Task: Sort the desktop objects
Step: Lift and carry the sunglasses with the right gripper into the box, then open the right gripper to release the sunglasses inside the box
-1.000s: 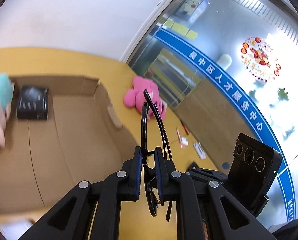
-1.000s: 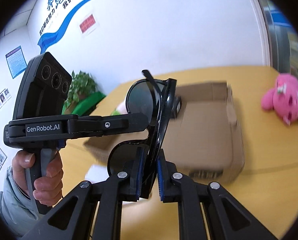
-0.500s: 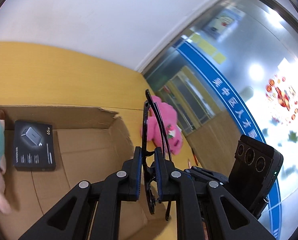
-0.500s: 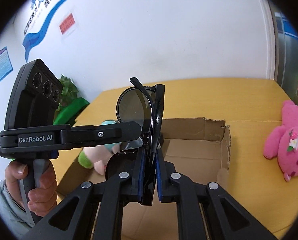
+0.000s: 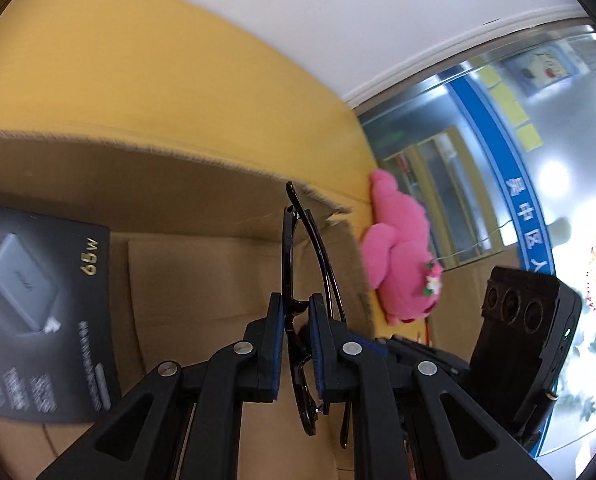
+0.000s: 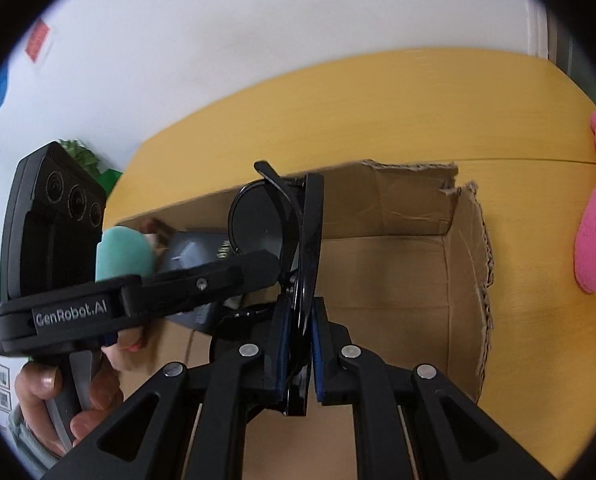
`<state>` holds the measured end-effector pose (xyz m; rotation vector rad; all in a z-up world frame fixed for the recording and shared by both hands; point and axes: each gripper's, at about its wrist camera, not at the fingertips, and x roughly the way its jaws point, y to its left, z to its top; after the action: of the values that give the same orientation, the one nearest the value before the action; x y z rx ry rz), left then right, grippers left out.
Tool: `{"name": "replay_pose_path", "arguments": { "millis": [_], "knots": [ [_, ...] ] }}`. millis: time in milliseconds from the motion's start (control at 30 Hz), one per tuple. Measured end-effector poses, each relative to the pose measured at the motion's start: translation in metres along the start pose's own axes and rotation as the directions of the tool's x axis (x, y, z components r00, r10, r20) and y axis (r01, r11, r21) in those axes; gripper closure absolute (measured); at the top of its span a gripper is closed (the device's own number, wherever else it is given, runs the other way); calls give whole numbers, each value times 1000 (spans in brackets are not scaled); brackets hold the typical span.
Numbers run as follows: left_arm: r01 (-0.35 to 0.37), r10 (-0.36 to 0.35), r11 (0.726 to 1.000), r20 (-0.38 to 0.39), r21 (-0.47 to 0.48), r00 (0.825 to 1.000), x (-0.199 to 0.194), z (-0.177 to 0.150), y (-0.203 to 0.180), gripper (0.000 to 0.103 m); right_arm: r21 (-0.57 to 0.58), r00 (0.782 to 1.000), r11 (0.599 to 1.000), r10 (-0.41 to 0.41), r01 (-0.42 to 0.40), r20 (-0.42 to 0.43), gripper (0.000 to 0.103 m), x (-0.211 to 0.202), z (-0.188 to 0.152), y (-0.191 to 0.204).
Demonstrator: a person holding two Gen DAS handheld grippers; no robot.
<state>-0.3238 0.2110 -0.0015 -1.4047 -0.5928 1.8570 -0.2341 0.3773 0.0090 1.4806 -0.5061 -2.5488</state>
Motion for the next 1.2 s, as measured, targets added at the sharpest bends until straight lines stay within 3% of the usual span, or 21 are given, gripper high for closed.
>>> {"name": "replay_pose_path", "arguments": {
  "millis": [200,400,467,533,600,700,833,933,1000,1067,1133,1200],
  "knots": [
    [-50,49,998,-60,-26,997,29,-1,11,92,37,989,991,-129,131,-69,94,34,5,-15],
    [-112,105,992,-113,-60,988,43,-6,20,89,54,984,986,-153,158,-89,94,48,-7,-22],
    [-159,153,986,-111,-48,982,41,-6,17,84,49,985,986,-153,157,-80,94,48,-10,-21],
    [-193,186,980,-124,-48,975,40,-7,16,67,37,987,988,-146,149,-67,94,47,-13,-18],
    [-214,208,976,-120,-38,971,37,-9,13,61,39,989,990,-136,139,-65,92,44,-17,-16],
    [-215,211,976,-95,-34,973,25,-12,8,58,29,990,990,-135,136,-45,88,33,-20,-11],
    [-223,223,975,-40,12,974,0,-18,-9,58,16,992,992,-127,127,13,65,9,-27,-3],
    [-241,240,966,20,94,971,-25,-31,-34,58,-11,993,994,-109,109,50,60,-14,-38,8],
    [-281,269,944,91,172,959,-48,-46,-56,55,-41,990,992,-116,120,85,53,-34,-49,18],
    [-334,294,910,185,244,938,-80,-72,-75,45,-83,983,986,-134,145,122,42,-49,-57,28],
    [-408,332,870,285,276,899,-108,-96,-92,31,-144,970,970,-168,194,176,38,-72,-70,40],
    [-484,359,827,393,287,847,-143,-129,-105,27,-188,956,954,-188,233,226,33,-95,-85,50]
  ]
}}
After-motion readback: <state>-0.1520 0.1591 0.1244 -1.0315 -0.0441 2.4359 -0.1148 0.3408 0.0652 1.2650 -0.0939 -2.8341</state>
